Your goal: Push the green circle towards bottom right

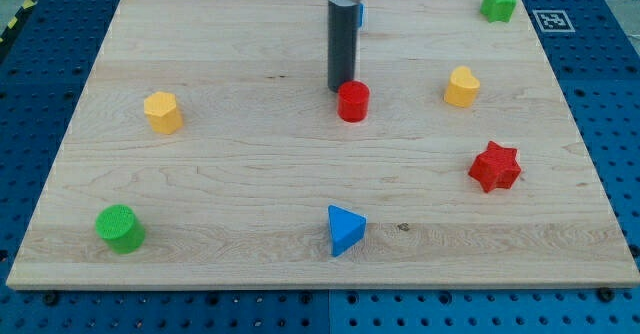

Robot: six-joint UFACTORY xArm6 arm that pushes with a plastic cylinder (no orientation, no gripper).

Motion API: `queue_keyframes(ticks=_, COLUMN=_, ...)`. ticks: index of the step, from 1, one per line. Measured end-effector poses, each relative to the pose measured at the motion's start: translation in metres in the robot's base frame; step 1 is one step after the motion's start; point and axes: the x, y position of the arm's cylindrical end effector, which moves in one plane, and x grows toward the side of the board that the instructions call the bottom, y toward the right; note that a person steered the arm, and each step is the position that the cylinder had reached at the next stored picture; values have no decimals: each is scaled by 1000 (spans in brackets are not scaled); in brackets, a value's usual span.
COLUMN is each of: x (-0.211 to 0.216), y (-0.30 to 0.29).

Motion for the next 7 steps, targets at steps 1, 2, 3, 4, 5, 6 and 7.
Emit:
queue_keyframes(ticks=1, x=0, y=2)
queue_keyframes(ticks=2, x=0, y=2)
queue_keyframes(ticks=3, x=11, y=11)
queue_keyframes(ticks=4, x=16, y=17)
queue_keyframes(ticks=5, x=16, y=11)
queue_keyframes(ticks=6, x=17, y=-24)
queue_keyframes(ticks=7, x=37, y=-22)
